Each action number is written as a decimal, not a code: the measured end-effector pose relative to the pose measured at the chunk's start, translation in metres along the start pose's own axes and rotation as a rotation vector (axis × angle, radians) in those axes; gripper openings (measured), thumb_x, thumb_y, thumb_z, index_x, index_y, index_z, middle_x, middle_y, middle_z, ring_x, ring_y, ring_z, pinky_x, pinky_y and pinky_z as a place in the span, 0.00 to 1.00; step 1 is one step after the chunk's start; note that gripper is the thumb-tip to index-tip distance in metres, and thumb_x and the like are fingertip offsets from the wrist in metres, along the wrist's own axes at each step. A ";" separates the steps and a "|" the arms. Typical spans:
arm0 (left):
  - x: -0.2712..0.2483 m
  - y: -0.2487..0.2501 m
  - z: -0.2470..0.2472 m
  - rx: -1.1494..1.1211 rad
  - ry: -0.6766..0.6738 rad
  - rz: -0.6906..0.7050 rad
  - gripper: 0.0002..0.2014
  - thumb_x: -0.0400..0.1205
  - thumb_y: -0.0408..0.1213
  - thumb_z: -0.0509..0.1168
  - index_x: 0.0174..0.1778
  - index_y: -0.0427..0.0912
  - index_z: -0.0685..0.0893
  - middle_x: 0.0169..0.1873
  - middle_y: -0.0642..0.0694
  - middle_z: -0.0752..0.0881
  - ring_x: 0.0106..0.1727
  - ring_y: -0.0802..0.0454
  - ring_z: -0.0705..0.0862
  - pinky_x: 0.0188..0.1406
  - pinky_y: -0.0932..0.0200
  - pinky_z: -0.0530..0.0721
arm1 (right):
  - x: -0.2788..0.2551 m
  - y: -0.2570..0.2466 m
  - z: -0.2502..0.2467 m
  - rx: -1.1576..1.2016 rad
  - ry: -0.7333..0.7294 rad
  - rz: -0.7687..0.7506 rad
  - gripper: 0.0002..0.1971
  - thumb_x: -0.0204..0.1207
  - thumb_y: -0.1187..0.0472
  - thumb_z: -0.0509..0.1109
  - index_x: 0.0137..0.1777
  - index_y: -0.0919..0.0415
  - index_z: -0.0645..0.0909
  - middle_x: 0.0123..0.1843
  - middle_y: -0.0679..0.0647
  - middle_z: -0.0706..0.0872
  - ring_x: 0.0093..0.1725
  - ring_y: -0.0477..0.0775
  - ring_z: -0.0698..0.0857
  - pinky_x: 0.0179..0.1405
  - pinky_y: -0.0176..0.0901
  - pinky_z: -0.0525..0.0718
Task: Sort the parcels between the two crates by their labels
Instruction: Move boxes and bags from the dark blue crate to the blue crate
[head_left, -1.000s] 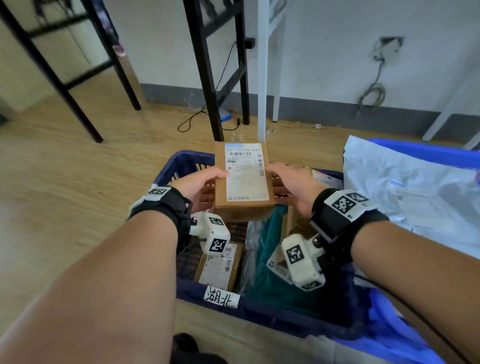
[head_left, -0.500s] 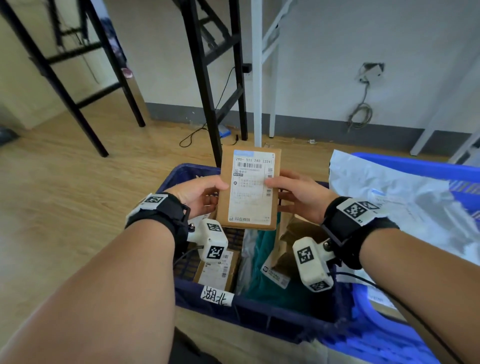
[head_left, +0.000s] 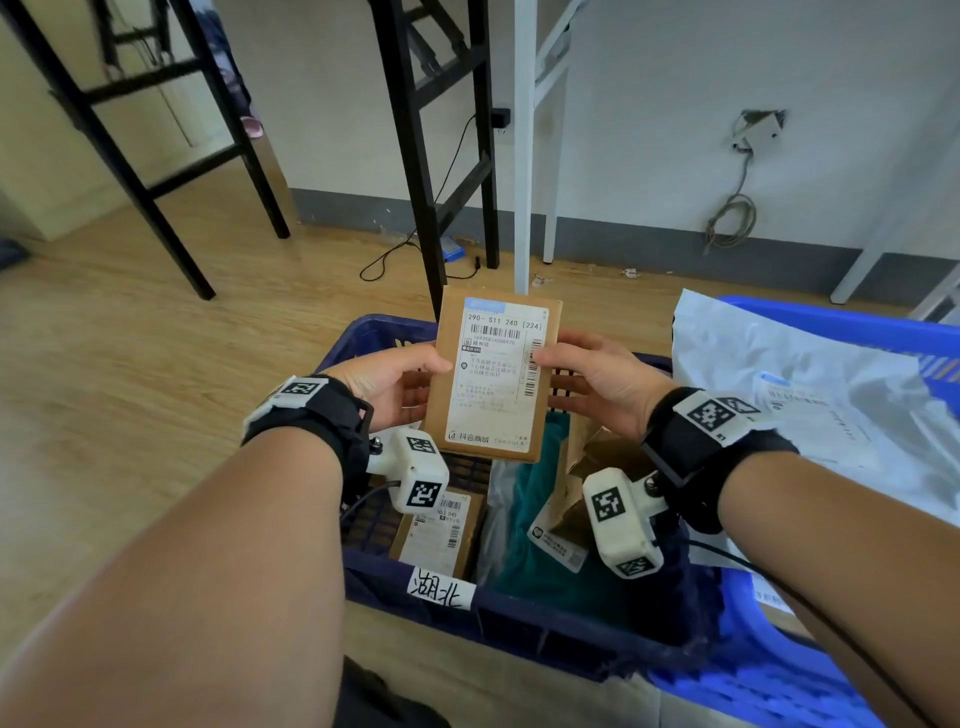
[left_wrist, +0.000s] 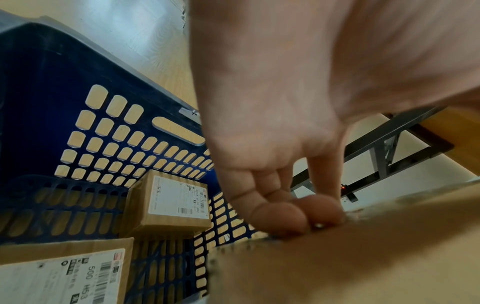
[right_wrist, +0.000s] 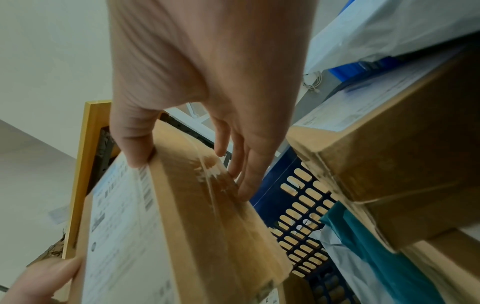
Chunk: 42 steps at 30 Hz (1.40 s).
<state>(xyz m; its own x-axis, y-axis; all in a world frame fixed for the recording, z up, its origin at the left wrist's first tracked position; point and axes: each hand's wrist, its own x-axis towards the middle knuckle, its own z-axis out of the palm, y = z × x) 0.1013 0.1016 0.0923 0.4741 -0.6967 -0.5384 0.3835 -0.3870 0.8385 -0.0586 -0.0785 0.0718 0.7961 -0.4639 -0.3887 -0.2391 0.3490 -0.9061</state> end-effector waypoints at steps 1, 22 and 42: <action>0.000 0.000 -0.003 0.004 0.007 0.001 0.12 0.79 0.35 0.66 0.58 0.44 0.83 0.47 0.43 0.87 0.42 0.50 0.83 0.33 0.61 0.85 | 0.001 0.001 0.003 0.004 -0.002 -0.001 0.30 0.70 0.62 0.78 0.72 0.56 0.74 0.57 0.56 0.90 0.60 0.56 0.87 0.54 0.51 0.87; 0.058 -0.023 -0.115 1.062 0.241 -0.314 0.31 0.79 0.32 0.70 0.78 0.41 0.69 0.68 0.33 0.79 0.67 0.33 0.80 0.66 0.43 0.80 | 0.080 0.064 0.130 -0.151 -0.213 0.452 0.16 0.85 0.64 0.61 0.71 0.67 0.72 0.64 0.66 0.84 0.62 0.64 0.85 0.53 0.54 0.88; 0.237 -0.166 -0.211 1.676 0.051 -0.543 0.57 0.35 0.79 0.63 0.65 0.65 0.78 0.61 0.59 0.84 0.59 0.51 0.84 0.61 0.48 0.81 | 0.130 0.137 0.152 -0.336 -0.216 0.644 0.14 0.85 0.65 0.61 0.67 0.71 0.74 0.66 0.70 0.82 0.63 0.71 0.84 0.56 0.54 0.87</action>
<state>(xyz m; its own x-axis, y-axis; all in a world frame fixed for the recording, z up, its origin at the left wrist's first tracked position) 0.3170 0.1283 -0.1926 0.6159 -0.2847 -0.7346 -0.6448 -0.7179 -0.2624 0.0967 0.0321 -0.0774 0.5250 -0.0700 -0.8482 -0.8225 0.2142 -0.5268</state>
